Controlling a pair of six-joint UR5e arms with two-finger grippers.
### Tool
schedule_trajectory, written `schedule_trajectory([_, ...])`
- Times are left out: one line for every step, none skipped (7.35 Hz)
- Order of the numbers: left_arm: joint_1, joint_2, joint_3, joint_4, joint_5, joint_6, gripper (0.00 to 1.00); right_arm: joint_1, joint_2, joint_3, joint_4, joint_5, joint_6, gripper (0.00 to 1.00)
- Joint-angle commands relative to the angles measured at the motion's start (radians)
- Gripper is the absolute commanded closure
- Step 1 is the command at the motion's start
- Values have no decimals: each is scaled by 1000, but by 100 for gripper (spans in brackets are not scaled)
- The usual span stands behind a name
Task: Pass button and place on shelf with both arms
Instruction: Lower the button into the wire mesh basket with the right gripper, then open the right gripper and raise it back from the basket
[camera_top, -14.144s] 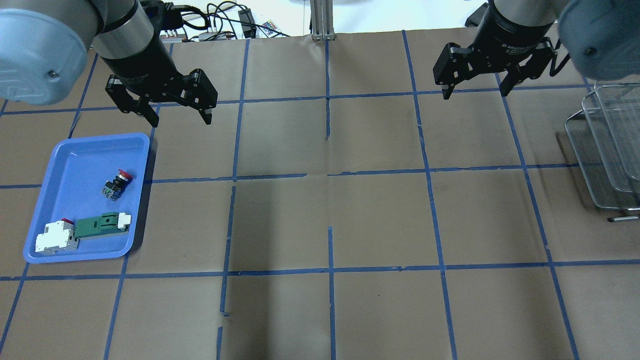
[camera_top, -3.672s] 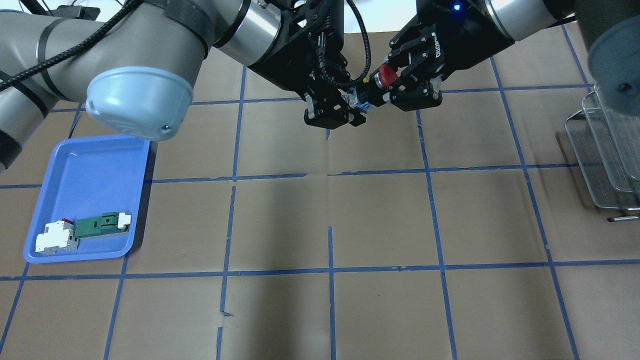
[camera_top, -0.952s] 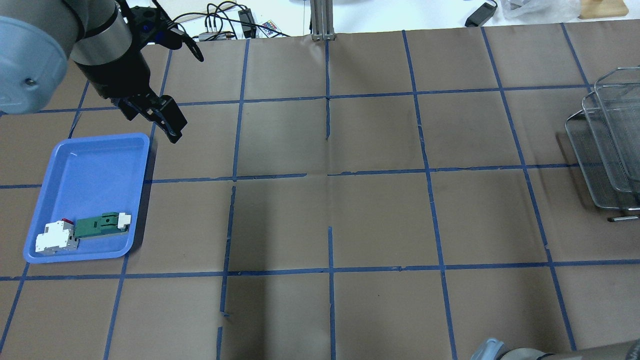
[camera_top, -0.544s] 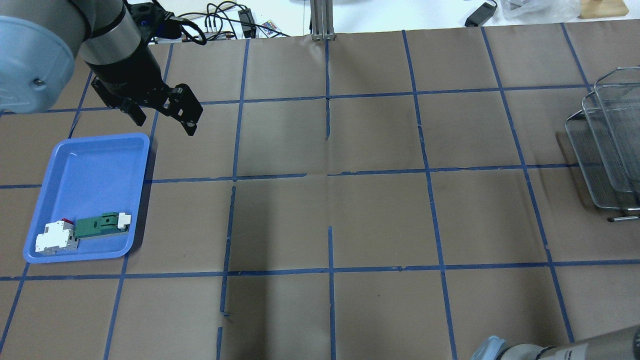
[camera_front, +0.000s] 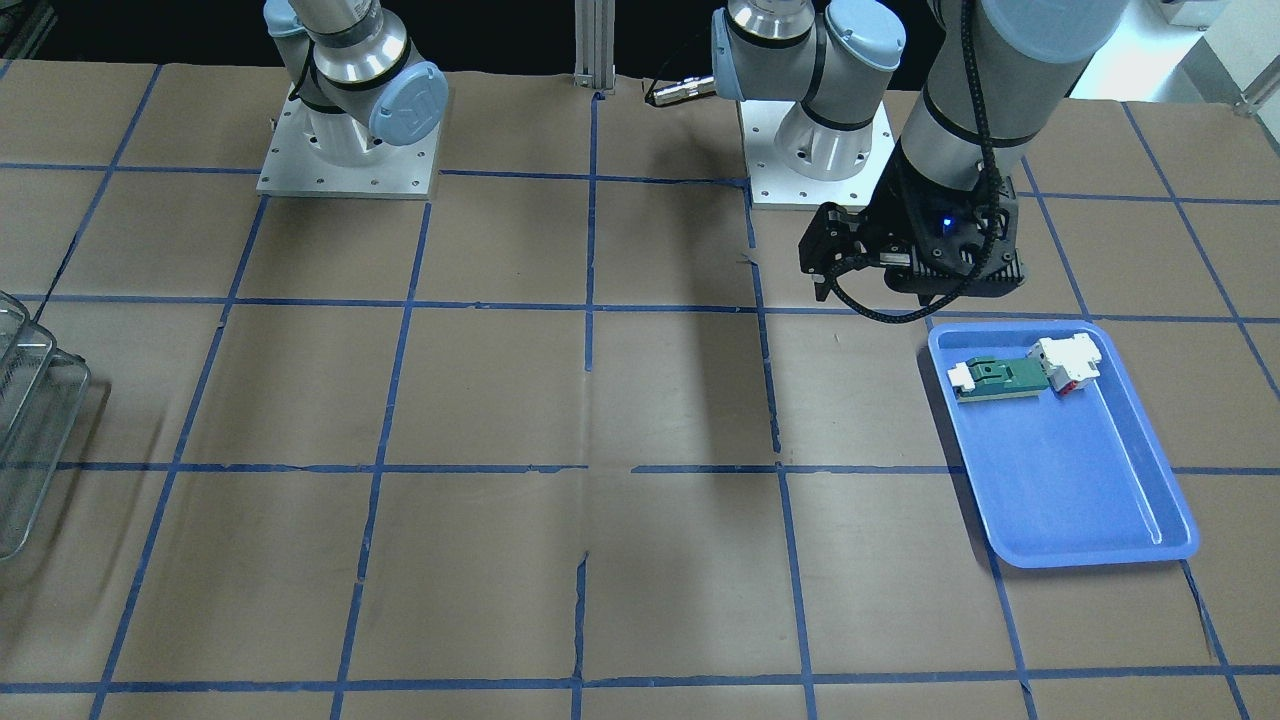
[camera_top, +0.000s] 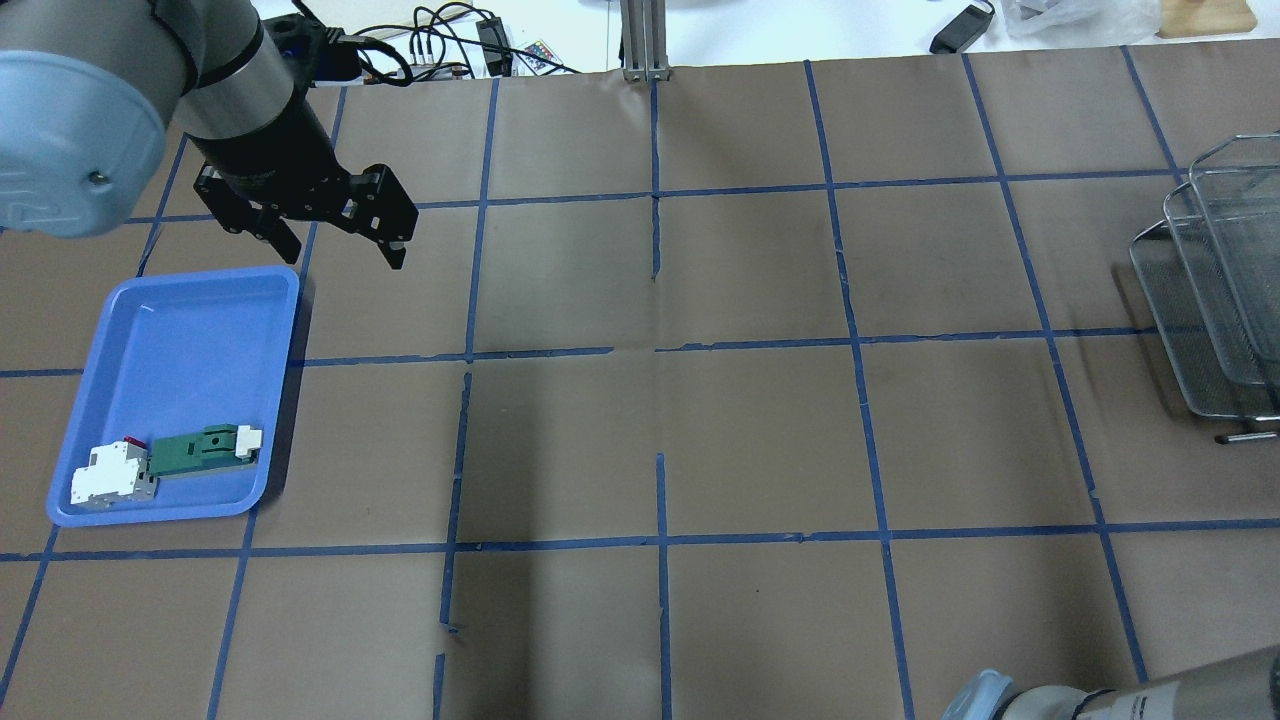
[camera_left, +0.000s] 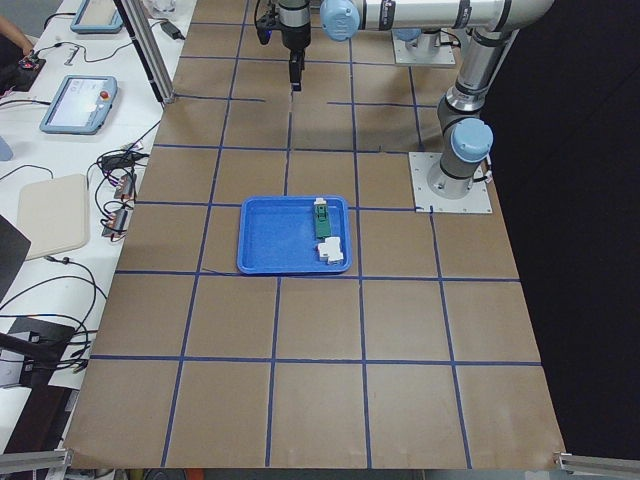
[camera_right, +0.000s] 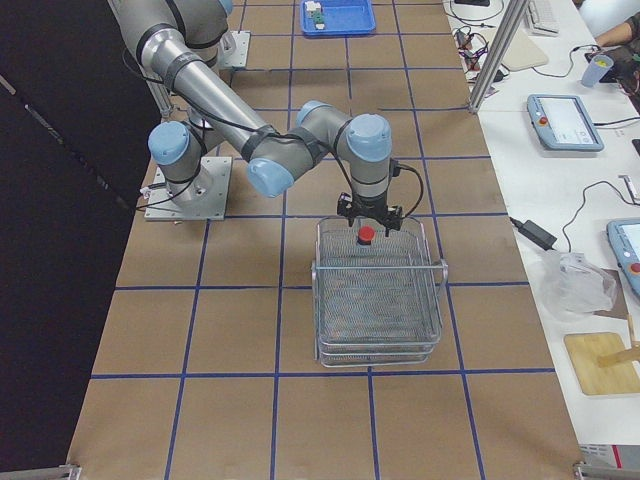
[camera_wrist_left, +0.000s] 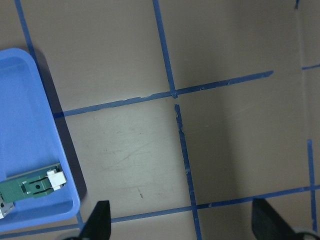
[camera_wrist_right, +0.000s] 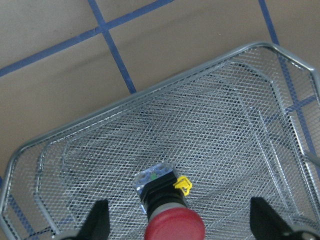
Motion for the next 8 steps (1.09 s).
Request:
schedule_trajectory([1, -5, 13, 5, -44, -70, 0, 58, -98, 15, 74, 5, 233, 0])
schedule_trajectory([1, -2, 13, 10, -38, -62, 0, 144, -109, 17, 108, -5, 356, 0])
schedule_trajectory([3, -2, 12, 25, -36, -58, 0, 239, -120, 17, 146, -5, 507, 0])
schedule_trajectory([3, 3, 13, 30, -33, -62, 0, 327, -133, 17, 249, 8, 677, 0])
schedule_trajectory([3, 11, 13, 30, -28, -64, 0, 435, -166, 17, 281, 10, 844, 0])
schedule_trajectory([3, 15, 12, 30, -28, -68, 0, 562, -190, 17, 280, 9, 1022, 0])
schedule_trajectory([3, 20, 9, 30, -27, -68, 0, 687, -198, 16, 295, 10, 1225, 0])
schedule_trajectory([3, 21, 10, 30, -27, -70, 0, 756, -218, 17, 300, 9, 1314, 0])
